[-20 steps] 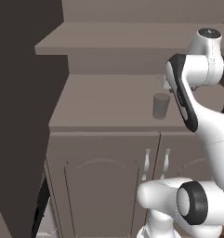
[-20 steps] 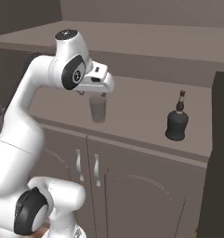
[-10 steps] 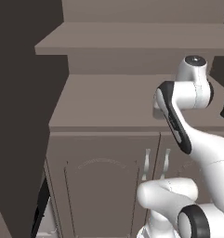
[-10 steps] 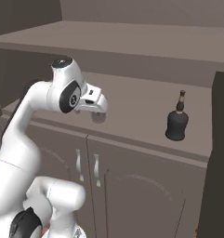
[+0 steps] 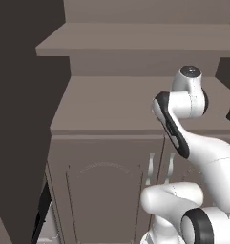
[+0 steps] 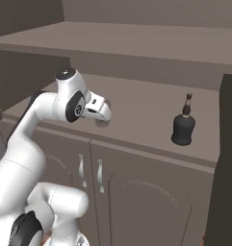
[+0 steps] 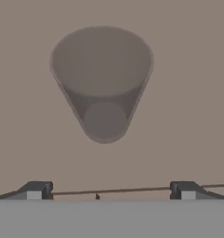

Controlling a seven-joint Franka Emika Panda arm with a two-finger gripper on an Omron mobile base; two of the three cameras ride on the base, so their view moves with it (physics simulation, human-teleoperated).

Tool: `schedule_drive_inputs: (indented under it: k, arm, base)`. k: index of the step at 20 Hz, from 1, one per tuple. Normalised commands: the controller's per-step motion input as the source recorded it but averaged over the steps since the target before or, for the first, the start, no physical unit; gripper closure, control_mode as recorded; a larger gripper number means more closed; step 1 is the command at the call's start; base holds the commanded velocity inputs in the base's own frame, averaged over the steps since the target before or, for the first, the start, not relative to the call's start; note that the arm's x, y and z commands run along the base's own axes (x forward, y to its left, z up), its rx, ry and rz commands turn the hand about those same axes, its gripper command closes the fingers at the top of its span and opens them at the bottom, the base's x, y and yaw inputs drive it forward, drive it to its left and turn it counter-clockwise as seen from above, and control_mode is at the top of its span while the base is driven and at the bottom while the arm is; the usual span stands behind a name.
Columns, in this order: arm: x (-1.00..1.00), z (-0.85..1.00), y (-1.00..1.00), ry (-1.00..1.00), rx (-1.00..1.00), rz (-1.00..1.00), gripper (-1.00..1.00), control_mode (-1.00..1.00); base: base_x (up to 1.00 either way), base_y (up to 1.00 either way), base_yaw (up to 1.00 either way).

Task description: There is a bowl on the dining counter. Grab a lemon wedge from the fridge and place it in the bowl. Then get the liquor bottle and glass cup from the cabinet and place them next to the bowl.

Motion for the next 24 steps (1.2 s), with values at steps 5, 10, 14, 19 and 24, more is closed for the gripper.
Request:
schedule_drive_inputs:
  k: [5, 10, 14, 19, 24]
  arm:
    - [0.42, -0.04, 0.00, 0.00, 0.03, -0.01, -1.00, -1.00]
    - [0.44, -0.01, 0.00, 0.00, 0.00, 0.00, -1.00, -1.00]
    - [0.36, -0.07, 0.00, -0.02, 0.00, 0.00, -1.00, -1.00]
    - [0.17, -0.07, 0.00, -0.05, 0.00, 0.00, -1.00, -1.00]
    - [0.12, -0.14, 0.00, -0.09, 0.00, 0.00, -1.00, -1.00]
  base:
    - [0.00, 0.00, 0.00]
    - [0.00, 0.00, 0.00]
    - [0.00, 0.00, 0.00]
    - [0.00, 0.00, 0.00]
    - [0.00, 0.00, 0.00]
